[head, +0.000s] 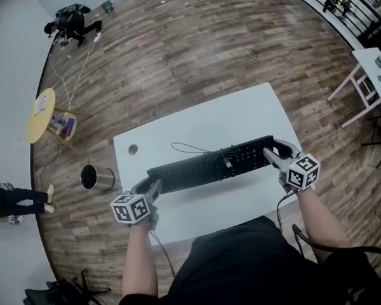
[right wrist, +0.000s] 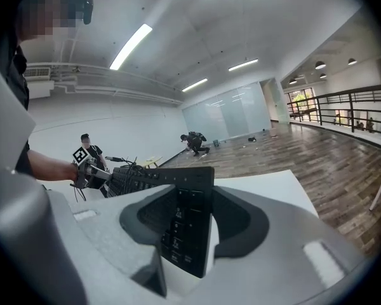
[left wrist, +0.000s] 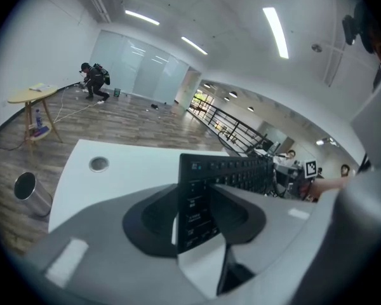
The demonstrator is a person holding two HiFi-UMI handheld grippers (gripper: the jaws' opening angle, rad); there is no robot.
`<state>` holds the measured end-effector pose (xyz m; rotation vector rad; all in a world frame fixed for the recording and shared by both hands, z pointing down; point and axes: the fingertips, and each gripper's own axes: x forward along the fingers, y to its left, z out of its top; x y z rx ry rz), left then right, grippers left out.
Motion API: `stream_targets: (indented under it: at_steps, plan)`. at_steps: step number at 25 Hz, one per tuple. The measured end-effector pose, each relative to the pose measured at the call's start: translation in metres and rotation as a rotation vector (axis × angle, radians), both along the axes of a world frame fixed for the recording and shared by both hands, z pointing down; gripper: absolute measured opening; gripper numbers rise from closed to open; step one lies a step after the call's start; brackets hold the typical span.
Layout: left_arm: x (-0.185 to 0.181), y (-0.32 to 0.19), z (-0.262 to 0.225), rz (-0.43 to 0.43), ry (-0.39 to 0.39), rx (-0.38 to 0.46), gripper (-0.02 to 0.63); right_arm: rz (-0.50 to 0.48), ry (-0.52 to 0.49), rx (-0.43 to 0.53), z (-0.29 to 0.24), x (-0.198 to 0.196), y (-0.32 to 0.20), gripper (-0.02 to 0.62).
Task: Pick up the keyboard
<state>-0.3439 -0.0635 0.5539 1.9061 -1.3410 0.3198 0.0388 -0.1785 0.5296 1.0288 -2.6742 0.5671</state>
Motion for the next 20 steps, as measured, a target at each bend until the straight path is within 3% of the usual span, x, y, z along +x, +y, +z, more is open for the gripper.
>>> stream_targets:
  at_steps: [20]
  plan:
    - [-0.014,-0.012,-0.053,-0.012,-0.032,0.126,0.160,-0.006,-0.049,0.122,-0.055,-0.014,-0.011,0.170]
